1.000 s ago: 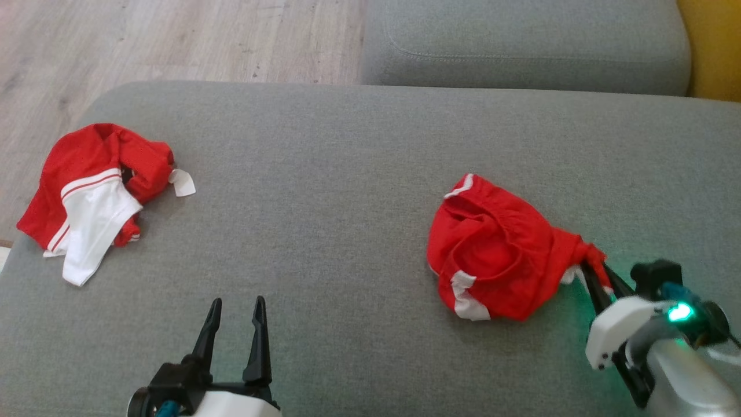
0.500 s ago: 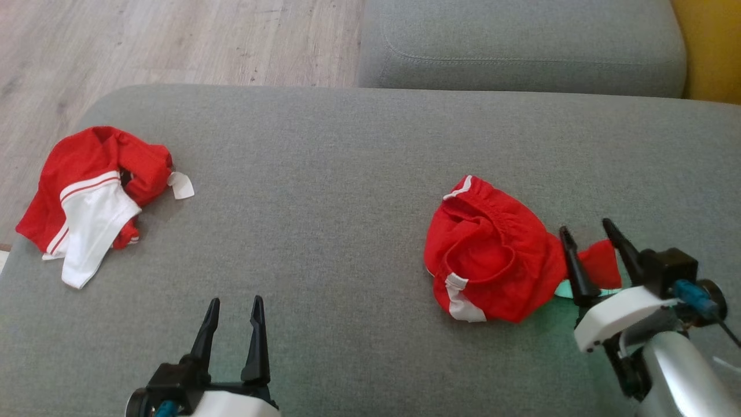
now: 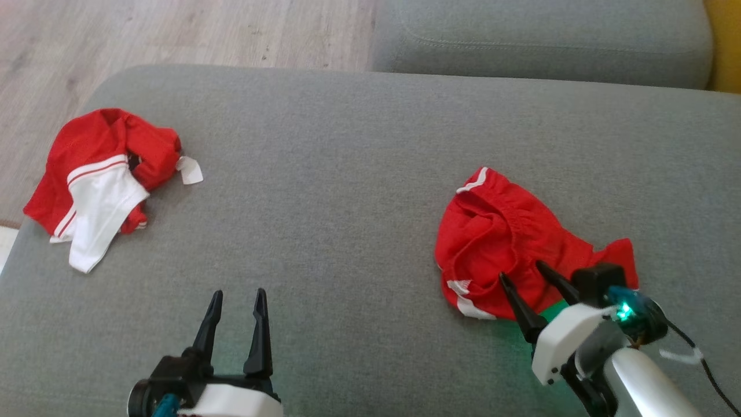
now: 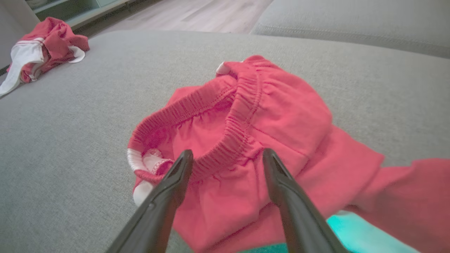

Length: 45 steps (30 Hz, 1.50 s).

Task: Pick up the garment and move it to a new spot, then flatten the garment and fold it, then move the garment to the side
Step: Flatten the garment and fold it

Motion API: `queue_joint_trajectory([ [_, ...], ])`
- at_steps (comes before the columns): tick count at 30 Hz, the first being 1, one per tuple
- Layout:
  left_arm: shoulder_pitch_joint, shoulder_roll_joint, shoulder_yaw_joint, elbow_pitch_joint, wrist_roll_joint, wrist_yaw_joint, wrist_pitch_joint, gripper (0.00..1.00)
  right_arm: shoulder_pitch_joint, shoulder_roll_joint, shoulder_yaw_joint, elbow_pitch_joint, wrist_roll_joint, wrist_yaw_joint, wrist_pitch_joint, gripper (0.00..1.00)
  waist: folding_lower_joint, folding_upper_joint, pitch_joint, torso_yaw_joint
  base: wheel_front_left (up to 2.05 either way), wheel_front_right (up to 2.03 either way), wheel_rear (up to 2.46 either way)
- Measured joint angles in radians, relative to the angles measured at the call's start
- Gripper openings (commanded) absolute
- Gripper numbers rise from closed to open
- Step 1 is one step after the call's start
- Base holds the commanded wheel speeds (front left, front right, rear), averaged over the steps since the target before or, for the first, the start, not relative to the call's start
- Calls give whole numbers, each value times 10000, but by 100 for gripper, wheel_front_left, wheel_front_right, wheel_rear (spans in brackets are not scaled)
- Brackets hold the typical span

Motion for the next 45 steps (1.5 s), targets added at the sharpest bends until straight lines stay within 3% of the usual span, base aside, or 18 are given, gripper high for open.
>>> queue_joint_trajectory([
  [3, -108, 0, -4, 0, 0, -2, 0, 100, -409, 0, 301, 577, 182, 0, 196, 100, 0, 0, 91, 109, 0, 0, 0],
  [5, -130, 0, -8, 2, 0, -10, 0, 100, -664, 31, 351, 928, 299, 0, 192, 43, 0, 0, 136, 178, 0, 0, 0],
  [7, -131, 0, -8, 4, 0, -12, 0, 100, -895, 58, 376, 1264, 305, 0, 186, 0, 0, 0, 170, 238, 0, 0, 0],
  [14, -238, 0, -8, 21, 0, -12, 0, 100, -1501, 364, 943, 1542, 512, 0, -360, 0, 0, 0, 177, 369, 0, 0, 0],
  [22, -242, 0, -94, 36, -96, 19, 0, 100, -2813, 748, 2947, 1306, 748, 0, -242, 0, 0, 0, 139, 529, 0, 0, 0],
  [27, -274, 0, -174, 58, -121, 19, 0, 100, -3685, 1110, 3935, 2153, 1114, 0, -151, 0, 0, 0, 131, 746, 0, 0, 0],
  [31, -332, 0, -249, 61, -180, 48, 0, 100, -4182, 1319, 4146, 3003, 1308, 0, -556, 0, 0, 0, 113, 916, 0, 0, 0],
  [32, -331, 0, -251, 61, -180, 50, 0, 100, -4283, 1361, 4105, 3235, 1304, 0, -744, 11, 0, 0, 107, 936, 0, 0, 0],
  [33, -331, 0, -251, 61, -180, 50, 0, 100, -4387, 1406, 4004, 3480, 1290, 0, -953, 71, 0, 0, 104, 940, 0, 0, 0],
  [34, -331, 0, -249, 61, -180, 52, 0, 100, -4486, 1415, 3944, 3701, 1250, 0, -1129, 100, 0, 0, 102, 941, 0, 0, 0],
  [39, -323, 0, -221, 58, -180, 61, 0, 100, -4760, 1425, 3818, 4458, 1185, 0, -1783, 100, 0, 0, 88, 810, 0, 0, 0],
  [45, -317, 0, -153, 27, -178, 58, 0, 100, -4792, 1440, 3411, 4518, 1358, 0, -2619, 100, 0, 0, 19, 381, 0, 0, 0],
])
